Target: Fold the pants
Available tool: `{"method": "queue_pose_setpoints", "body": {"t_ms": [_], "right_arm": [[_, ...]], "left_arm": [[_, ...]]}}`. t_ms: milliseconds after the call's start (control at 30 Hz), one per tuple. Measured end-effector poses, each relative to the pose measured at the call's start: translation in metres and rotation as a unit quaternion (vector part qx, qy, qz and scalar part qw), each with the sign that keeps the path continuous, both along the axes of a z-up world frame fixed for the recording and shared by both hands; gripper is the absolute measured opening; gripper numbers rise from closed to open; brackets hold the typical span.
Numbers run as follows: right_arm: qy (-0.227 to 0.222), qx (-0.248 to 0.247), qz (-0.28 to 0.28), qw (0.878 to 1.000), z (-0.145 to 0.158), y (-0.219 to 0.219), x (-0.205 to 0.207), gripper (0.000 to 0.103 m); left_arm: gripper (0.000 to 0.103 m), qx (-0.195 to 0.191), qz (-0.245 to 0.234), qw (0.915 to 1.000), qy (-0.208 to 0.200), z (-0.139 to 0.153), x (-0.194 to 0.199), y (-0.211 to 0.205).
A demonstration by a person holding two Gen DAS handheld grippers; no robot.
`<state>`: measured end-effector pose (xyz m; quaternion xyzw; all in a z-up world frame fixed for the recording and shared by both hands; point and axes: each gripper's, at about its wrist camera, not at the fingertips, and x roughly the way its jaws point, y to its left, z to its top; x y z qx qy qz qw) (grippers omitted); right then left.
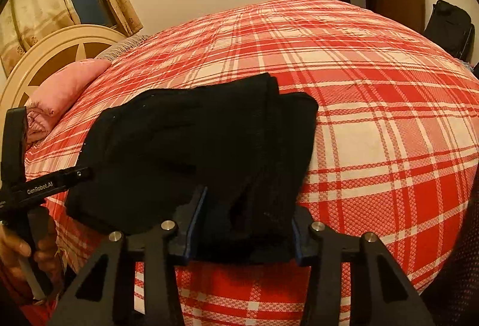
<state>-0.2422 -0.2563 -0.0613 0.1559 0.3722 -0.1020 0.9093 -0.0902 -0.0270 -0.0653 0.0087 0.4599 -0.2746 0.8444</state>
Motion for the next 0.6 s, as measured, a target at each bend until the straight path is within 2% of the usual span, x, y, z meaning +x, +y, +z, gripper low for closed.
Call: {"method": "queue_pose_setpoints", "body": {"t_ms": [100, 200, 233, 267, 333, 367, 433, 533, 600], "right_arm": [[-0.007, 0.022, -0.004, 1.0, -0.001, -0.005, -0.001, 0.048], [-0.01, 0.035, -0.006, 0.999, -0.002, -0.008, -0.002, 0.048], [-0.01, 0.033, -0.005, 0.999, -0.001, -0.008, -0.002, 0.048], [-0.009, 0.031, -0.005, 0.999, -0.001, -0.007, -0.002, 0.048], [-0.01, 0.02, -0.004, 1.0, 0.0, -0.004, -0.002, 0.048], [-0.01, 0.016, -0.003, 1.0, 0.001, -0.002, -0.002, 0.047], [-0.01, 0.011, -0.003, 1.0, 0.001, -0.001, -0.001, 0.047], [-0.012, 0.015, -0.005, 1.0, 0.0, -0.002, -0.002, 0.047], [-0.012, 0.011, -0.005, 1.0, 0.001, -0.002, -0.002, 0.047]], "left_arm": [[0.087, -0.005, -0.007, 1.0, 0.003, 0.001, -0.003, 0.0], [0.074, -0.021, -0.007, 0.9997, 0.011, 0.004, -0.002, 0.004], [0.064, -0.033, -0.001, 0.9993, 0.017, 0.004, 0.0, 0.008], [0.048, -0.046, 0.006, 0.9987, 0.023, 0.004, 0.003, 0.013], [0.038, -0.077, 0.017, 0.9958, 0.047, 0.002, 0.011, 0.024], [0.036, -0.094, 0.02, 0.9935, 0.061, 0.0, 0.014, 0.029], [0.035, -0.103, 0.02, 0.9923, 0.065, -0.001, 0.014, 0.031], [0.034, -0.086, 0.017, 0.9949, 0.051, 0.002, 0.009, 0.025], [0.025, -0.08, 0.014, 0.9957, 0.045, 0.003, 0.007, 0.021]]}}
